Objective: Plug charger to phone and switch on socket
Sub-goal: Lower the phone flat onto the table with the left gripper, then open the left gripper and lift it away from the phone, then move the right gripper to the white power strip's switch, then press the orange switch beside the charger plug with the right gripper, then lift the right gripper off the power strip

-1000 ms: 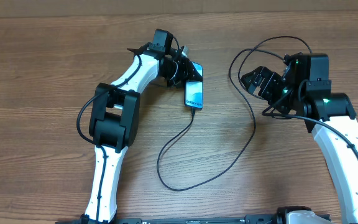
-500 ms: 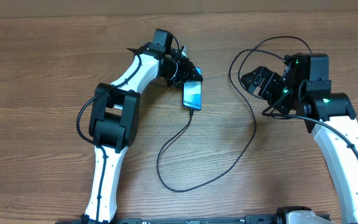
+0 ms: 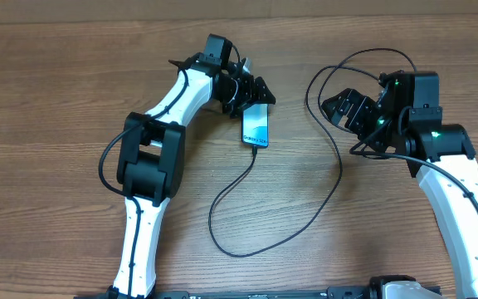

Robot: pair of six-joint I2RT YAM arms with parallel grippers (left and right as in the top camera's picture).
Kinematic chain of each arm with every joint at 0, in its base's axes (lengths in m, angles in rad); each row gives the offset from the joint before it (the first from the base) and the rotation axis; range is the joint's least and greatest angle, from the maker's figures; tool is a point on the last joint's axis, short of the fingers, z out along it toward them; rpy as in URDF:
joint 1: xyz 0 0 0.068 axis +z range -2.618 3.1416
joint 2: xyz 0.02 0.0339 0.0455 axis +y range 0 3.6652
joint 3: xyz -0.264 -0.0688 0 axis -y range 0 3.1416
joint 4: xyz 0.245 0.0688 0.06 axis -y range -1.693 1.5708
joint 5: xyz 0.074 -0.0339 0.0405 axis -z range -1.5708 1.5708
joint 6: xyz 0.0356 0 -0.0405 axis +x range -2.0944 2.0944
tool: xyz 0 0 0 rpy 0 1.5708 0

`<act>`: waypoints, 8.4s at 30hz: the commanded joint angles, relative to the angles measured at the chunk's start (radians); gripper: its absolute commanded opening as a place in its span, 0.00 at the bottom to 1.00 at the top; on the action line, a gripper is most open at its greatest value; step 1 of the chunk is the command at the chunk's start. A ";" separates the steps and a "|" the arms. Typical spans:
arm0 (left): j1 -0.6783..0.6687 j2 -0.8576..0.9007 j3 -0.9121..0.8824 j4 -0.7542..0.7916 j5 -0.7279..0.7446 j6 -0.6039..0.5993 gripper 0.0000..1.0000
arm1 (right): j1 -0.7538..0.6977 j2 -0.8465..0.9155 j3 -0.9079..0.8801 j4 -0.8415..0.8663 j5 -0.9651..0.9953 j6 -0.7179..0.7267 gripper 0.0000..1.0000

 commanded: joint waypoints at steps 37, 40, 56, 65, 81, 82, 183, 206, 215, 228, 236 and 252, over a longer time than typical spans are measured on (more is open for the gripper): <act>0.081 0.016 -0.010 -0.172 -0.396 0.041 1.00 | -0.003 -0.015 0.009 -0.001 -0.028 -0.012 1.00; 0.096 -0.012 -0.010 -0.198 -0.440 0.085 1.00 | -0.003 -0.015 0.009 -0.001 -0.026 -0.013 1.00; 0.106 -0.530 -0.010 -0.439 -0.748 0.247 1.00 | -0.003 -0.015 0.009 -0.001 -0.015 -0.012 1.00; 0.104 -0.741 -0.010 -0.584 -0.749 0.247 1.00 | -0.003 -0.015 0.009 -0.001 -0.016 -0.012 1.00; 0.105 -0.734 -0.010 -0.603 -0.749 0.246 1.00 | -0.159 -0.005 0.102 -0.150 -0.072 -0.118 1.00; 0.105 -0.734 -0.010 -0.603 -0.749 0.247 1.00 | -0.193 0.005 0.132 -0.189 -0.072 -0.143 1.00; 0.105 -0.734 -0.010 -0.603 -0.749 0.246 1.00 | -0.484 0.890 0.557 -0.262 -0.137 -0.502 1.00; 0.105 -0.734 -0.010 -0.603 -0.749 0.246 1.00 | -0.499 0.887 0.495 -0.251 -0.200 -0.479 1.00; 0.105 -0.734 -0.010 -0.603 -0.749 0.246 1.00 | -0.563 0.819 0.533 -0.266 -0.049 -0.350 1.00; 0.105 -0.734 -0.010 -0.603 -0.749 0.246 1.00 | -0.588 0.659 0.580 -0.335 0.059 -0.343 1.00; 0.105 -0.734 -0.010 -0.603 -0.749 0.246 1.00 | -0.583 0.502 0.580 -0.388 0.064 -0.343 1.00; 0.105 -0.734 -0.010 -0.603 -0.749 0.246 1.00 | -0.539 0.157 0.580 -0.538 0.070 -0.336 1.00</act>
